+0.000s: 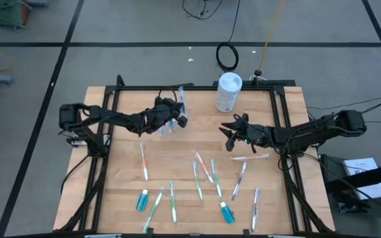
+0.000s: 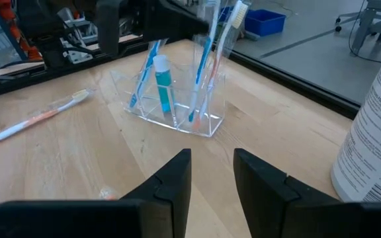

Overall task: Pick & Place toothbrushing station
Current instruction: Put the blue toothbrush into the transparent organizer, then put the orange toothbrush into the transparent organizer

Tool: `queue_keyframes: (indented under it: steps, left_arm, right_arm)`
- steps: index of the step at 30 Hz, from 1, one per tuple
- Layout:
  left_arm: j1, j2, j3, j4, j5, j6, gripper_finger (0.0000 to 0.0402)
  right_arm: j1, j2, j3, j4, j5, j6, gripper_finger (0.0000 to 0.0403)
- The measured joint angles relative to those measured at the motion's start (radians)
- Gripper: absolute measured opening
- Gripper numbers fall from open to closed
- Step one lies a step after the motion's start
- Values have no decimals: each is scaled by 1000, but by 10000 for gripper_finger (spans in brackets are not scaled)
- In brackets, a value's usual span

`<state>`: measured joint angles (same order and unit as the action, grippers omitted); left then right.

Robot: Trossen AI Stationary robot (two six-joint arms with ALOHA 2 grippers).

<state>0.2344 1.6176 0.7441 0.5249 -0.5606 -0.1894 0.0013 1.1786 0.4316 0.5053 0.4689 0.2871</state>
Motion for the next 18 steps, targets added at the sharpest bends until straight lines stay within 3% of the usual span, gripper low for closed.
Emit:
queue_keyframes:
  steps: [5, 18]
  left_arm:
    - [0, 0, 0, -40, 46, 2, 31]
    - [-2, -15, 0, -104, 41, 61, 42]
  right_arm:
    - [0, 0, 0, 0, 0, 0, 105]
    - [0, 0, -1, 0, 0, 0, 105]
